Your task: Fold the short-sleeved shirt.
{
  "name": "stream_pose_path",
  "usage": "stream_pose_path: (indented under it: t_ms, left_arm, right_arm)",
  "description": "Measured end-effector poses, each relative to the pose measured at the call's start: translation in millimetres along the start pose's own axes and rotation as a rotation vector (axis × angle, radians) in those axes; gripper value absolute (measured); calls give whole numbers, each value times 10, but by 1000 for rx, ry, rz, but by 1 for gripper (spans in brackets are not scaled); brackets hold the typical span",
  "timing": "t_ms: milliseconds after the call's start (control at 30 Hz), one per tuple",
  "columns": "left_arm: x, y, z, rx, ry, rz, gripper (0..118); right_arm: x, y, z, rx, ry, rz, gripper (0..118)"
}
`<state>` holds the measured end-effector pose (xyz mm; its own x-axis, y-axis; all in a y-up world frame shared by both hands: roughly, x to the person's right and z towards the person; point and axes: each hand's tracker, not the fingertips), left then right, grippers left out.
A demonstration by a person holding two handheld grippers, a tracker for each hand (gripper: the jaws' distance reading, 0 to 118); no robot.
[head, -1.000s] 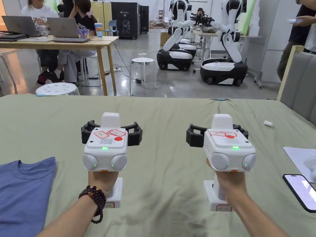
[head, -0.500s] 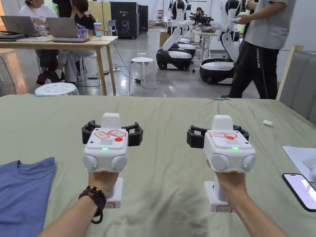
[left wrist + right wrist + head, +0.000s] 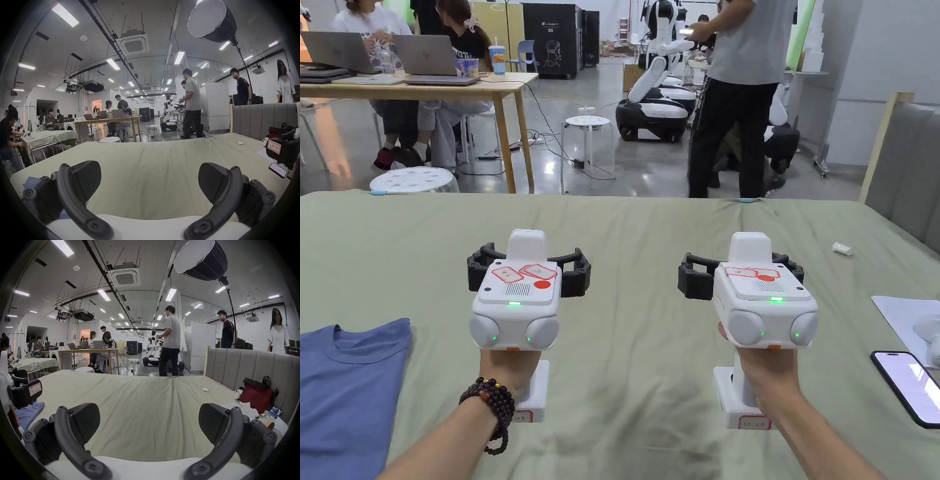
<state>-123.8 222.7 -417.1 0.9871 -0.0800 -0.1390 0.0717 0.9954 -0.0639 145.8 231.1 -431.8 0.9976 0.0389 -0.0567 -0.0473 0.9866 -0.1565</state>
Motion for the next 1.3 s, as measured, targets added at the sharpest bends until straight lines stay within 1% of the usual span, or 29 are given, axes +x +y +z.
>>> stream_pose_path:
  t_ms: [467,500,533,567,600,633,667,700,733,767,800,867,900,967,1067,1133,1200,1300]
  left_arm:
    - [27,-1,-16,-1,-16,-6,118]
    - [27,-6,-15,-2,-19,-5,118]
    - [27,-7,-14,-6,-21,-4,111]
    - [26,-9,-13,-11,-35,2,83]
    - [27,-9,-10,-19,-52,12,47]
    - [29,-9,-12,-20,-47,8,9]
    - [44,-19,-22,-23,-32,3,0]
    - [53,-25,-22,-27,-13,-3,0]
    - [63,-26,-14,-23,-5,5,0]
    - [45,-21,-11,-33,-44,33,0]
    - [34,-16,-16,-53,-82,43,0]
    - [84,-28,-17,-38,-32,-23,0]
    - [94,-32,-10,-26,-42,-27,0]
    - [96,-20,-3,-21,-39,-17,0]
    - [52,19,0,-32,-40,21,0]
    - [-20,22,25,-24,-22,16,0]
    - [-173,19,78,-20,-3,4,0]
    - [-532,10,218,-29,51,18,0]
  right_arm:
    - [25,-11,6,-4,-11,-4,118]
    - [27,-12,8,-5,-11,-4,118]
    - [33,-15,8,-7,-9,-4,116]
    - [37,-16,13,-8,-5,-4,96]
    - [38,-17,20,-8,1,-2,67]
    - [35,-18,22,-7,1,1,24]
    - [29,-20,10,-13,-8,14,1]
    - [16,-29,-2,-28,-46,37,0]
    - [-32,-26,-2,-8,-40,30,0]
    - [-30,-22,8,-14,-33,29,0]
    - [-4,-26,5,-27,5,19,0]
    - [-63,-33,10,-20,-23,40,0]
    - [-92,-31,8,-16,-21,43,0]
    - [-31,-37,8,-19,-11,33,0]
    - [-85,-27,-17,-21,-2,31,0]
    - [-204,3,-40,-13,16,40,0]
    - [-369,45,-49,-9,51,29,0]
    - [-806,113,-79,-4,133,18,0]
